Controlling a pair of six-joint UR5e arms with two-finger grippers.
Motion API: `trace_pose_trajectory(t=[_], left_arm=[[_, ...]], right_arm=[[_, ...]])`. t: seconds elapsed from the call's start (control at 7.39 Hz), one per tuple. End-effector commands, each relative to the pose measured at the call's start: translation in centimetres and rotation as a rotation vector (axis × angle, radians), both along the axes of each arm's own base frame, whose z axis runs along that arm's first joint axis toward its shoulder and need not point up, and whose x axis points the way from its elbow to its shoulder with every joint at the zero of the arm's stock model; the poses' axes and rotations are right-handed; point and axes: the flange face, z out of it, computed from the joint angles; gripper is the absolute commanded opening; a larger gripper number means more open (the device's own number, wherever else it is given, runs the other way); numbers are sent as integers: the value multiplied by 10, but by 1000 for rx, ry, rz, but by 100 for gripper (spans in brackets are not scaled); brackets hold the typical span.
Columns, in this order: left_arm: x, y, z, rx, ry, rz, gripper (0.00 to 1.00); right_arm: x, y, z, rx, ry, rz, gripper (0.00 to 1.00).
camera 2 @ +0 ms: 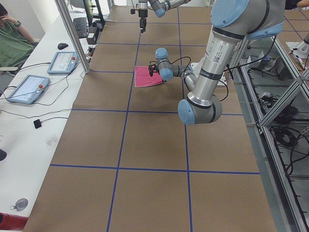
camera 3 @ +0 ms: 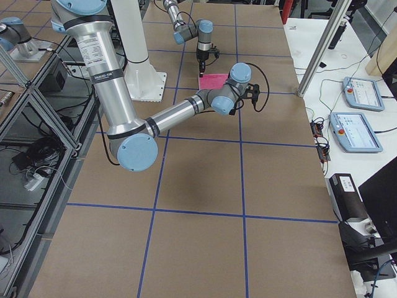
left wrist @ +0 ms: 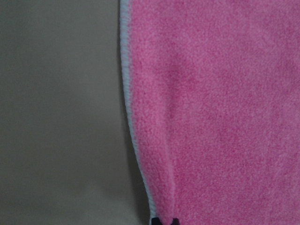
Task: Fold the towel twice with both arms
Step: 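Move the right gripper to the towel's other near corner and grasp it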
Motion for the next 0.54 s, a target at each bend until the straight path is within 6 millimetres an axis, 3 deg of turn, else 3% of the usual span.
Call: trace_pose_trajectory(t=[0.0, 0.27, 0.41], left_arm=[[-1, -1, -10, 4, 12, -1, 0], [0, -1, -13, 5, 16, -2, 0], [0, 0, -15, -5, 18, -7, 0]], right_arm=[[-6, 4, 2, -7, 1, -14, 98], [-38, 23, -10, -74, -12, -34, 99], [-73, 37, -30, -109, -16, -36, 99]])
